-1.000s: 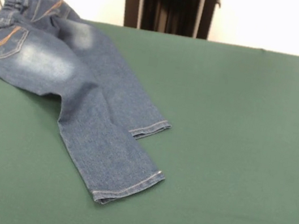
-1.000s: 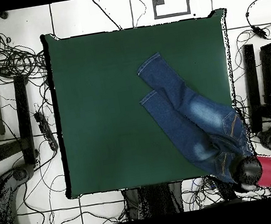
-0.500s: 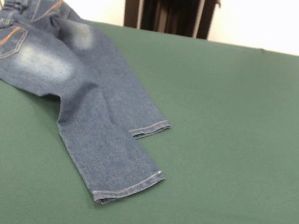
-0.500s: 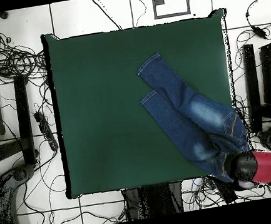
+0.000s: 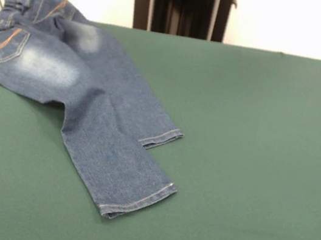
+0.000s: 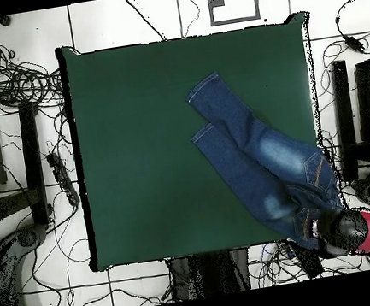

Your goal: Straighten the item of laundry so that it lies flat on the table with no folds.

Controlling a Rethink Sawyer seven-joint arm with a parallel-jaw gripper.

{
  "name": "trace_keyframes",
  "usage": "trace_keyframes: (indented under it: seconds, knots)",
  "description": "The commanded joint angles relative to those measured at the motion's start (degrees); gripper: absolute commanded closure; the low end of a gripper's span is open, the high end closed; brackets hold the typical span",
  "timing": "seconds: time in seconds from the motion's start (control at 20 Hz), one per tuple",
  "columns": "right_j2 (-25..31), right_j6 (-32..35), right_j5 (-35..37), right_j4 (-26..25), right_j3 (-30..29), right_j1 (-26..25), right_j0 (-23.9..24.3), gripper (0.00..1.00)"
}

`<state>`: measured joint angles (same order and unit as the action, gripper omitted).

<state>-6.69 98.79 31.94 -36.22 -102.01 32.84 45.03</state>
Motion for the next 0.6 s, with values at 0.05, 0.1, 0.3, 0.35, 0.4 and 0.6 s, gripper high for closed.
trace_keyframes:
  seconds: [0.05,0.1,0.3,0.35,0.4,0.6]
  knots:
    - [24.89,-14.70,-3.59,3.82,-12.38,-2.21,11.69,0.00]
    - [26.67,-14.91,-2.98,3.76,-12.69,-2.81,13.16,0.00]
    - [31.84,-14.84,-0.99,2.50,-13.54,-4.26,17.22,0.00]
    - [32.86,-14.64,-0.85,2.10,-13.89,-4.33,17.86,0.00]
    - [33.88,-14.44,-0.71,1.70,-14.23,-4.41,18.49,0.00]
    - [37.48,-14.43,-0.66,0.03,-16.51,-2.79,21.13,0.00]
